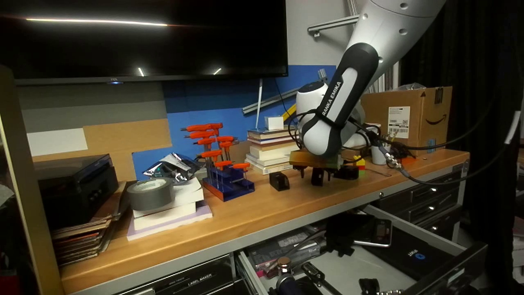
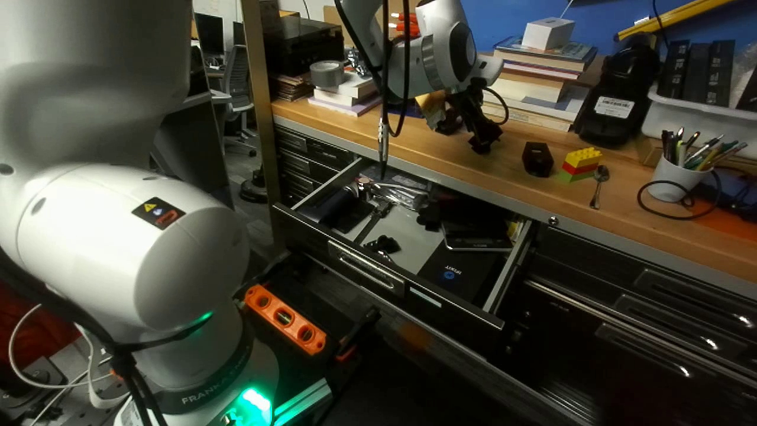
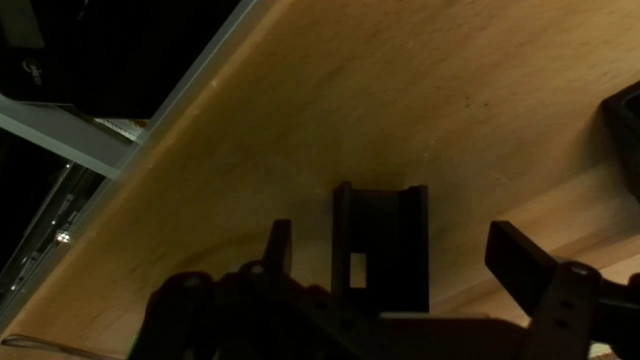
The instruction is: Put the black objects in the drawer and close it
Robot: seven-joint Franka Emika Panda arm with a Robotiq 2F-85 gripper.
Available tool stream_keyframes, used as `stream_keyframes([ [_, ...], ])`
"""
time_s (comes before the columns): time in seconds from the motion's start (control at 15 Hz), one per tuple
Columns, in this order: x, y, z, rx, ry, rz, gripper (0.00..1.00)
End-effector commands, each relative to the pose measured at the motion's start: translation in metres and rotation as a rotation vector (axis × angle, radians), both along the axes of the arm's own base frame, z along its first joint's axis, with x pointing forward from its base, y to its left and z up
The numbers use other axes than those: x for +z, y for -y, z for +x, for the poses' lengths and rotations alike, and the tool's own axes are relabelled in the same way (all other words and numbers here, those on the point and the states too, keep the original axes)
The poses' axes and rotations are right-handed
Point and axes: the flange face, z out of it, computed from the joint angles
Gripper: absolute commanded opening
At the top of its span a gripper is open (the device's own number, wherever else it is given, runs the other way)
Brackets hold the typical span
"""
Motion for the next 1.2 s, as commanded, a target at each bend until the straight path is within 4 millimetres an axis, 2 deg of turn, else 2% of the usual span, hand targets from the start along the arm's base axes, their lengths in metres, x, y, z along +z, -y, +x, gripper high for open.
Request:
stream_keyframes([
  [0.0, 0.001, 0.009, 0.005, -0.015, 0.063, -0.017, 1.00],
  [0.07, 0.001, 0.011, 0.005, -0.018, 0.071, -0.019, 0.75],
  [0.13, 0.002, 0.014, 0.005, -0.021, 0.075, -0.023, 0.74],
  [0.2, 0.003, 0.015, 0.004, -0.026, 0.080, -0.027, 0.68],
  [0.4, 0.008, 0.017, 0.002, -0.035, 0.085, -0.037, 0.42],
  [0.67, 0.008, 0.015, -0.001, -0.034, 0.064, -0.045, 0.14],
  [0.87, 0.006, 0.013, -0.005, -0.026, 0.034, -0.040, 0.14],
  [1.13, 0.014, 0.009, -0.030, 0.042, -0.057, 0.012, 0.14],
])
